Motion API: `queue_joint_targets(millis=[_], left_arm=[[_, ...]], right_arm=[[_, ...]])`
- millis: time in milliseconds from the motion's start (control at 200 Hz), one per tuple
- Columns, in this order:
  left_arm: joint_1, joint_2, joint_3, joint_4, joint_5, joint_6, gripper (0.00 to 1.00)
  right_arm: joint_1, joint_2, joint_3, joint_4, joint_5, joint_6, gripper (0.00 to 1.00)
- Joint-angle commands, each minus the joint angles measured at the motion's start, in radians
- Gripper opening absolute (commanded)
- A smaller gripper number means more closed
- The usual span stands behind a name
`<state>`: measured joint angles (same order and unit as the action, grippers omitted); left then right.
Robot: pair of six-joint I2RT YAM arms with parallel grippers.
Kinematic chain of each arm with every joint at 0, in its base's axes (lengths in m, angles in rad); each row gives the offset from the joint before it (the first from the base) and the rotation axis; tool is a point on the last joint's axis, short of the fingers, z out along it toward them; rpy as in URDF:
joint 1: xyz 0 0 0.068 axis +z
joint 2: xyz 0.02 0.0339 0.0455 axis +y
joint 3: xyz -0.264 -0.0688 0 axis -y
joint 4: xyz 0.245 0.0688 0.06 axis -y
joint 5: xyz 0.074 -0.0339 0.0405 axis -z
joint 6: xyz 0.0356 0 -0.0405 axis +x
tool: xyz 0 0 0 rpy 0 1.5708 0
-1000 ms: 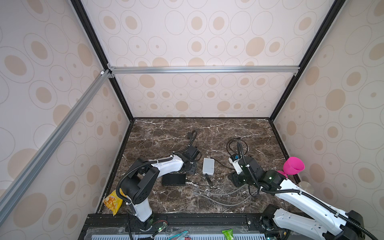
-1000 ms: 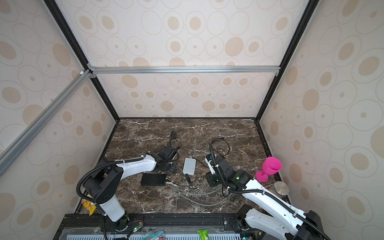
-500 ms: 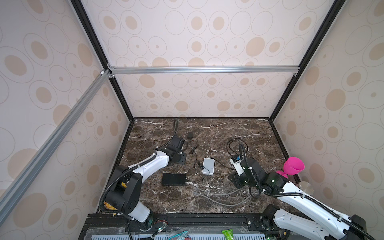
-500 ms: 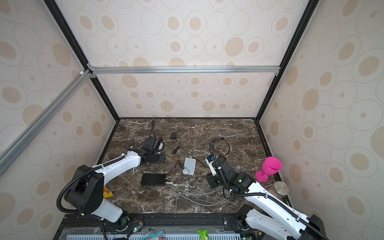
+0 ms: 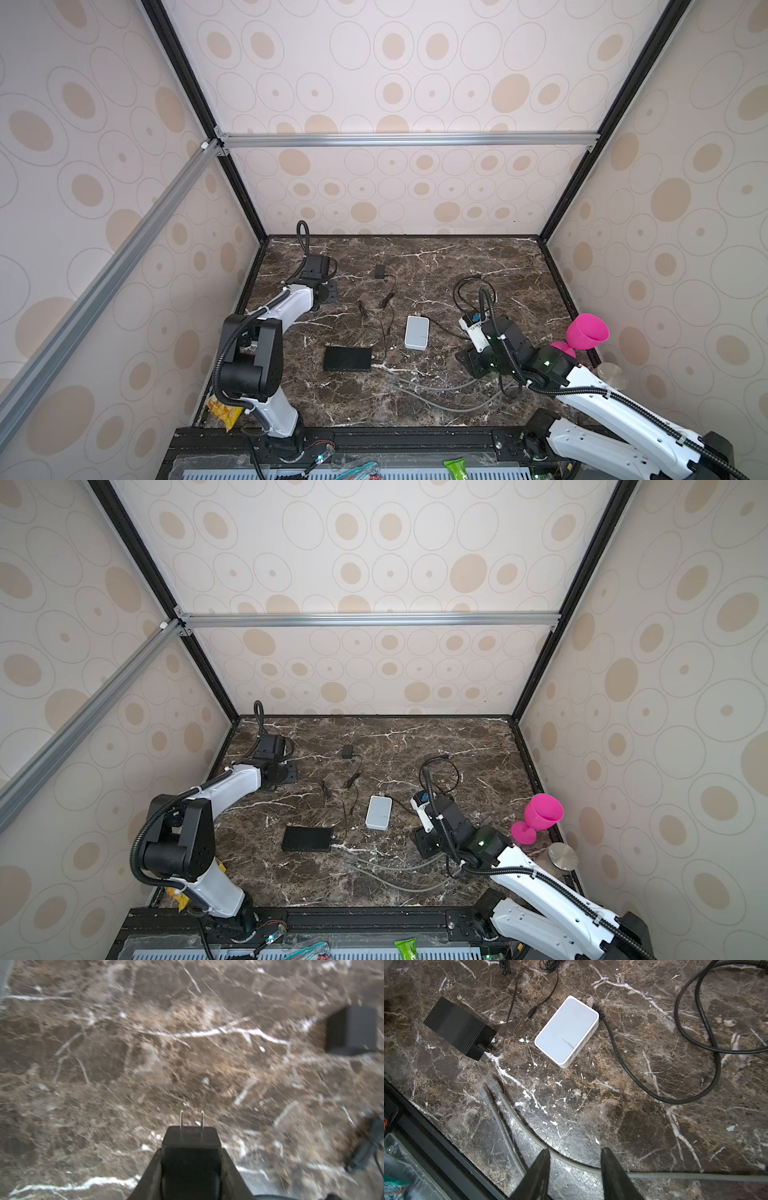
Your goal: Insert the plug into the switch port
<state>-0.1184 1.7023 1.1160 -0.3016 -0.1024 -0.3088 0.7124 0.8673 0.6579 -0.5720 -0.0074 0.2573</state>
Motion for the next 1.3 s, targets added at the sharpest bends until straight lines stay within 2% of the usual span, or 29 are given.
queue_joint_targets(millis=[0, 390, 515, 630, 760, 790, 850, 880, 1045, 1296], left_arm=[[0.031, 0.056, 0.081, 0.014, -0.059, -0.005, 0.38], [0.098, 0.208, 0.168, 0.005, -0.071, -0.016, 0.39], [0.147, 0.275, 0.227, -0.002, -0.024, -0.022, 0.4], [0.178, 0.333, 0.278, -0.007, -0.002, -0.021, 0.41], [0.22, 0.363, 0.291, 0.002, 0.026, -0.054, 0.43], [0.235, 0.352, 0.279, 0.017, 0.037, -0.072, 0.47], [0.266, 0.322, 0.242, 0.059, 0.078, -0.114, 0.69], [0.278, 0.306, 0.226, 0.079, 0.107, -0.128, 0.77], [0.277, 0.174, 0.148, 0.125, 0.247, -0.182, 0.97], [0.222, -0.253, -0.171, 0.252, 0.408, -0.283, 0.98]], right_arm=[[-0.005, -0.003, -0.009, 0.007, -0.011, -0.007, 0.43], [-0.006, -0.006, -0.011, 0.002, -0.008, -0.023, 0.43], [-0.005, 0.01, -0.009, -0.005, 0.009, -0.036, 0.43], [-0.004, 0.026, -0.011, -0.016, 0.028, -0.046, 0.5], [-0.004, 0.051, 0.008, -0.049, 0.07, -0.044, 0.52], [-0.004, 0.056, 0.016, -0.059, 0.069, -0.045, 0.52], [-0.004, 0.063, 0.031, -0.077, 0.057, -0.048, 0.52], [-0.004, 0.068, 0.037, -0.083, 0.034, -0.054, 0.52], [0.008, 0.105, 0.067, -0.101, -0.076, -0.023, 0.49], [0.183, 0.223, 0.169, -0.119, 0.018, 0.054, 0.49]])
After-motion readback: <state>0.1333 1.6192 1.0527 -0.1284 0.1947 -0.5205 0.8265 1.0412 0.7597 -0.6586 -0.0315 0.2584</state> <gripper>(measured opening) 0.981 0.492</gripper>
